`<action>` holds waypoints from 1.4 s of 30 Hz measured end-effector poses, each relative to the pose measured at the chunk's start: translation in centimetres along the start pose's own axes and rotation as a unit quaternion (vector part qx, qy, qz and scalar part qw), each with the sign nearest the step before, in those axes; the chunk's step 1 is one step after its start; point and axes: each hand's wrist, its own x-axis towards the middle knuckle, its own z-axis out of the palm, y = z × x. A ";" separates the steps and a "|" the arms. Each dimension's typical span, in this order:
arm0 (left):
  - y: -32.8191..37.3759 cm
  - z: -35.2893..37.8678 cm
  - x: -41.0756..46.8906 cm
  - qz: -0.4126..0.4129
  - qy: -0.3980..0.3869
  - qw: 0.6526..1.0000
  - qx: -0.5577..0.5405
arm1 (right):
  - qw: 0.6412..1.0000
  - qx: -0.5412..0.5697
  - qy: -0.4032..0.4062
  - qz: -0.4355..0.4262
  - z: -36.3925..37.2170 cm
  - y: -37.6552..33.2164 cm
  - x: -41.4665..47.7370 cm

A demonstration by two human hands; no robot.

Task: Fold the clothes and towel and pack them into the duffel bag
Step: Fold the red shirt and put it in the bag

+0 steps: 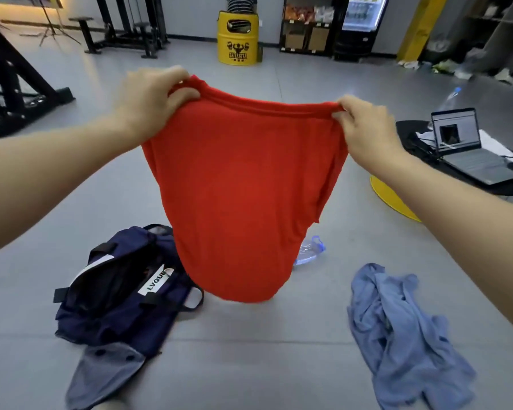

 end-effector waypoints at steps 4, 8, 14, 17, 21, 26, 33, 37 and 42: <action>0.7 -2.1 -0.9 0.032 0.009 0.999 0.008 | 1.000 0.017 0.012 -0.007 -1.9 -0.6 -1.3; 1.5 -1.9 -5.6 0.039 -0.017 0.999 -0.011 | 0.975 0.212 -0.036 0.058 -0.1 -0.9 -4.5; -0.7 6.0 -20.3 0.053 -0.159 0.985 -0.025 | 0.973 0.186 -0.132 -0.017 11.0 3.4 -15.0; -1.8 12.3 -30.5 0.096 -0.255 0.961 -0.044 | 0.965 0.154 -0.207 -0.045 19.5 5.9 -22.6; -2.0 19.4 -43.7 0.079 -0.344 0.932 -0.075 | 0.941 0.131 -0.298 -0.096 30.0 8.6 -33.4; -1.6 23.7 -55.0 0.102 -0.426 0.895 -0.090 | 0.910 0.091 -0.385 -0.127 37.5 10.5 -43.7; -0.9 21.6 -61.1 0.143 -0.464 0.864 -0.134 | 0.880 0.104 -0.426 -0.180 36.9 11.6 -51.4; -0.6 21.2 -63.2 0.137 -0.498 0.842 -0.153 | 0.882 0.105 -0.424 -0.174 36.2 11.2 -53.8; 0.4 22.9 -60.5 0.140 -0.458 0.864 -0.157 | 0.925 0.092 -0.353 -0.109 35.3 11.8 -50.4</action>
